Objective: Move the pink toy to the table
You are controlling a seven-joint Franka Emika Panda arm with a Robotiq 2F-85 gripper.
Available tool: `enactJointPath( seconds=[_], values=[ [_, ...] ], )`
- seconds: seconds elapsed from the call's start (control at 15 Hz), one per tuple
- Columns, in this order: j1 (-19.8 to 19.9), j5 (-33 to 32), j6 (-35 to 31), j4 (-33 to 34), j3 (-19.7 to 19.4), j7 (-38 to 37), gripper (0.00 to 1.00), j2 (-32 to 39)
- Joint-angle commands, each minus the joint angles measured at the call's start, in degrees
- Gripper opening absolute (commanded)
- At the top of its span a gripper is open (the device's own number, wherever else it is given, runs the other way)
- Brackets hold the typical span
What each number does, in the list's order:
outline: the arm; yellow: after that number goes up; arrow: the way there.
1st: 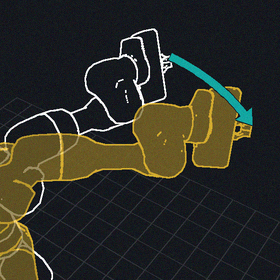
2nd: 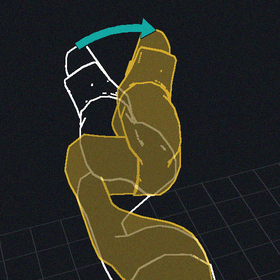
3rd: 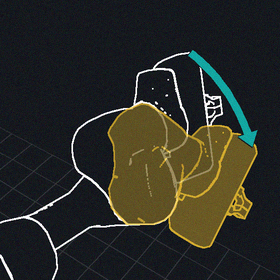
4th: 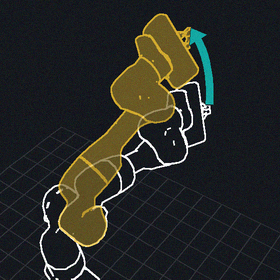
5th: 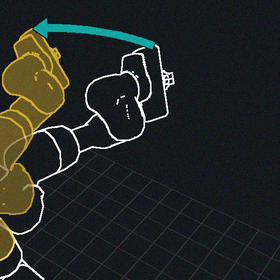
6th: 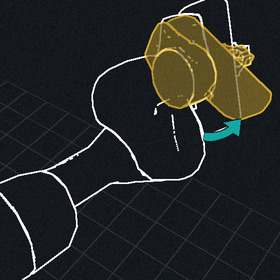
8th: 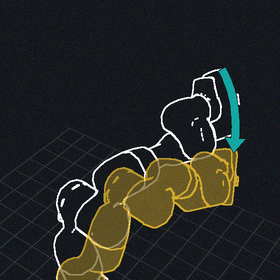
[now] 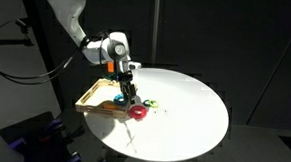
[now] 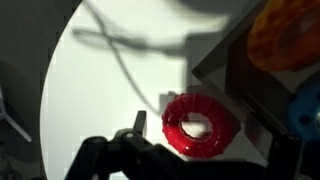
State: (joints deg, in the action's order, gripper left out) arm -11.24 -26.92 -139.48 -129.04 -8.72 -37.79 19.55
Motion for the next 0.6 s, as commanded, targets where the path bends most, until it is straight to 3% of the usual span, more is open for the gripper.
enactJointPath(
  seconds=[0.0, 0.2, 0.53],
  values=[
    [3.16, 7.01, 1.57, -1.27, 3.75, 9.07, 1.00, -2.92],
    [4.63, 13.80, 3.93, -1.33, 6.28, 17.85, 1.00, -4.88],
    [6.14, 22.04, 14.93, 0.02, 9.17, 28.94, 1.00, -9.53]
  ],
)
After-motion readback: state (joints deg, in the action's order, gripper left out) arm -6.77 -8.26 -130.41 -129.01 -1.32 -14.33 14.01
